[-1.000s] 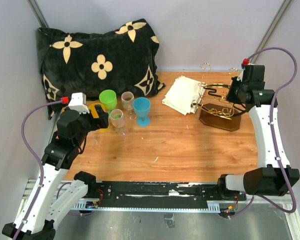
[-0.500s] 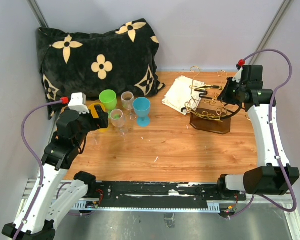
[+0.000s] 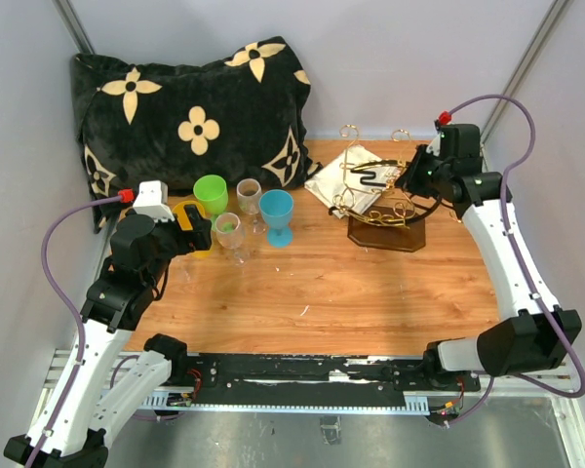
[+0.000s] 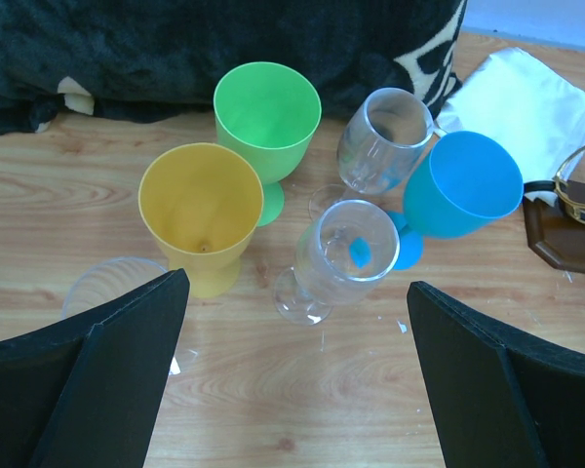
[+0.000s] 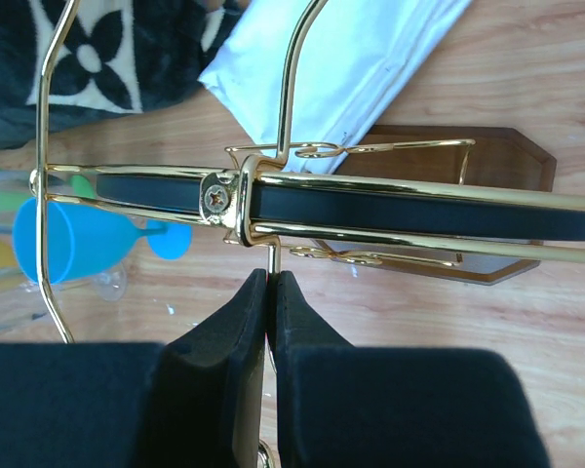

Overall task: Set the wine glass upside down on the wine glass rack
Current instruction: Move the wine rack to the center of the board.

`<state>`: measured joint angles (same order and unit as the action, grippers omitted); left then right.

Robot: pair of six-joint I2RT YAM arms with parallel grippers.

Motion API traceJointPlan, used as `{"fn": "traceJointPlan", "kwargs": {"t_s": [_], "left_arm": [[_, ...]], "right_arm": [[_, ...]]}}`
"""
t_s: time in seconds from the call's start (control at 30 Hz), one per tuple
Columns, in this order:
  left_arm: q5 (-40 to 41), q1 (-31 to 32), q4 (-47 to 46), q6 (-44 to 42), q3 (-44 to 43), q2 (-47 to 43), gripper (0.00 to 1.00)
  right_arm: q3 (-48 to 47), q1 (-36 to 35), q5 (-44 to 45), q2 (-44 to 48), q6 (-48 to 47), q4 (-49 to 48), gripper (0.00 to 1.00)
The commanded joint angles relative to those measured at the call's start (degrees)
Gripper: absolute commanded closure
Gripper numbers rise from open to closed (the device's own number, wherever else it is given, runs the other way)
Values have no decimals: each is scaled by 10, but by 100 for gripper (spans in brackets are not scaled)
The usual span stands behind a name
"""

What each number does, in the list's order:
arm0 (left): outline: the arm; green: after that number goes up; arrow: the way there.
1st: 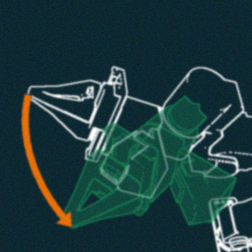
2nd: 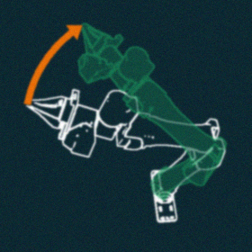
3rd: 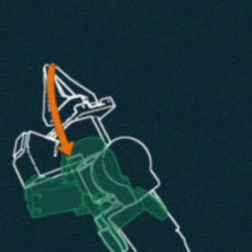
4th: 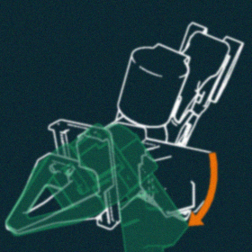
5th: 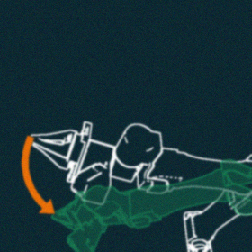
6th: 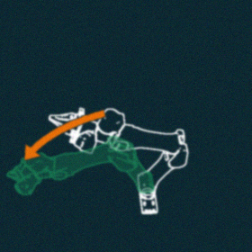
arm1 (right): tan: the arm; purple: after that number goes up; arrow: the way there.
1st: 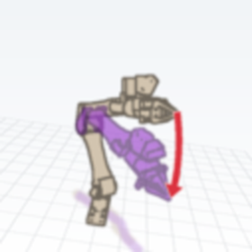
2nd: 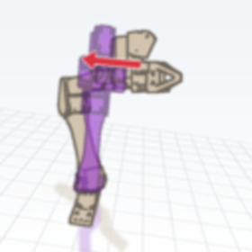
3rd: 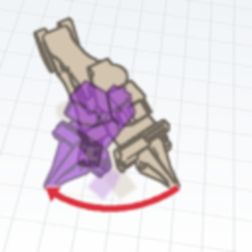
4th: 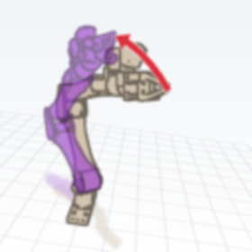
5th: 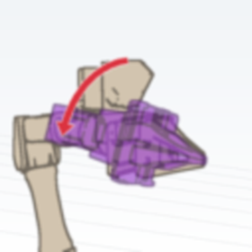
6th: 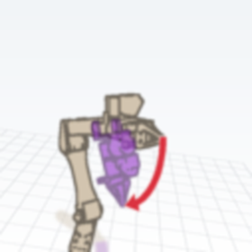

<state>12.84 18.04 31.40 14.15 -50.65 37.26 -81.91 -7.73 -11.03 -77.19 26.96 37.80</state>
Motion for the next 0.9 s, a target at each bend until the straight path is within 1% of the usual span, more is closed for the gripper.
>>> {"fn": "traceJointPlan", "kwargs": {"t_s": [0.0, 0.13, 0.3, 0.43, 0.6, 0.87], "left_arm": [[3, -6, -13, -5, 6, -6, 1], [1, -6, -12, -5, 6, -5, 1], [2, -6, -12, -5, 6, -4, 1], [2, -6, -13, -5, 6, -4, 1], [-2, -6, -13, -5, 6, 0, 1], [-5, -6, -13, -6, 6, 1, 1]], "right_arm": [[28, -49, 5, -23, 58, -37, 99], [35, -77, 24, -39, 93, -67, 99], [23, -92, 53, -48, 107, -67, 99], [7, -102, 68, -33, 103, -43, 99], [5, -134, 84, 4, 118, -28, 99], [22, -173, 101, 35, 146, -30, 99]]}}
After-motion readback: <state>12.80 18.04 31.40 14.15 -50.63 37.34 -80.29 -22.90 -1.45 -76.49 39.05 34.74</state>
